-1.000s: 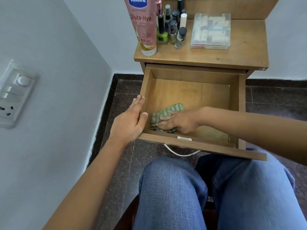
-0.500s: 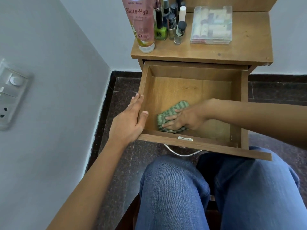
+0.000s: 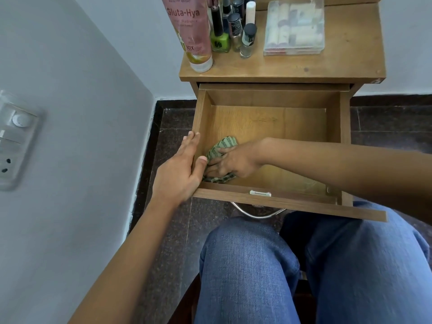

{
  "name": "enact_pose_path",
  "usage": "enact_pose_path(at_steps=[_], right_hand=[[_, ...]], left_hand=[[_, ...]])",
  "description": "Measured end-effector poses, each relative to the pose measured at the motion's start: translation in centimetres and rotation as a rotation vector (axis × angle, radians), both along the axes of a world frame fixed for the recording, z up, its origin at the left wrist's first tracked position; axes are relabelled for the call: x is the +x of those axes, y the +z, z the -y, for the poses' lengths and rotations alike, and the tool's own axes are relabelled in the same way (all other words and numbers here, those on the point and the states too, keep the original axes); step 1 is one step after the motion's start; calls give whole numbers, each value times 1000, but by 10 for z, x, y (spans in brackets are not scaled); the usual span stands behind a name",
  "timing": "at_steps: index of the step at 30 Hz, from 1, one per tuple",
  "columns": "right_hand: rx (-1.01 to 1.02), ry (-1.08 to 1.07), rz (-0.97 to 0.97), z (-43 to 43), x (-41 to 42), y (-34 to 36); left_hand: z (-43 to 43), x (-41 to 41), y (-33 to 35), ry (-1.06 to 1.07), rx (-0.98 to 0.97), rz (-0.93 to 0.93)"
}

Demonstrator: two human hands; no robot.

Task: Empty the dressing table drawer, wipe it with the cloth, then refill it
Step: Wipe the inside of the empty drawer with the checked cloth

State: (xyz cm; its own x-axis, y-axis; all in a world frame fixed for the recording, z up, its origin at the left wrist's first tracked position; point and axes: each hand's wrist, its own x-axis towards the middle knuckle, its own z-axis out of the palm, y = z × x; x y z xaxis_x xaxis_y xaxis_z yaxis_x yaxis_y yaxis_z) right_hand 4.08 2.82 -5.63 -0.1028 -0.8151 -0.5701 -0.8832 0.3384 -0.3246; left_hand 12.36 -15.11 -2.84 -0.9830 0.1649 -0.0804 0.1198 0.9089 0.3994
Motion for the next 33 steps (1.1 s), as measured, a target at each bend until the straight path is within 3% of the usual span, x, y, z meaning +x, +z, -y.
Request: enact_pose_path(at_steps=[4, 13, 21, 24, 33], right_hand=[[-18, -94, -111, -6, 19, -6], [30, -401, -132, -13, 4, 2], [39, -288, 75, -5, 25, 3], [69, -340, 141, -6, 20, 11], [138, -191, 176, -74, 15, 5]], left_hand=[[0, 1, -2, 0, 1, 2], [3, 2, -2, -3, -9, 12], [0, -1, 3, 8, 19, 23], [0, 0, 3, 11, 26, 35], [0, 1, 3, -3, 9, 37]])
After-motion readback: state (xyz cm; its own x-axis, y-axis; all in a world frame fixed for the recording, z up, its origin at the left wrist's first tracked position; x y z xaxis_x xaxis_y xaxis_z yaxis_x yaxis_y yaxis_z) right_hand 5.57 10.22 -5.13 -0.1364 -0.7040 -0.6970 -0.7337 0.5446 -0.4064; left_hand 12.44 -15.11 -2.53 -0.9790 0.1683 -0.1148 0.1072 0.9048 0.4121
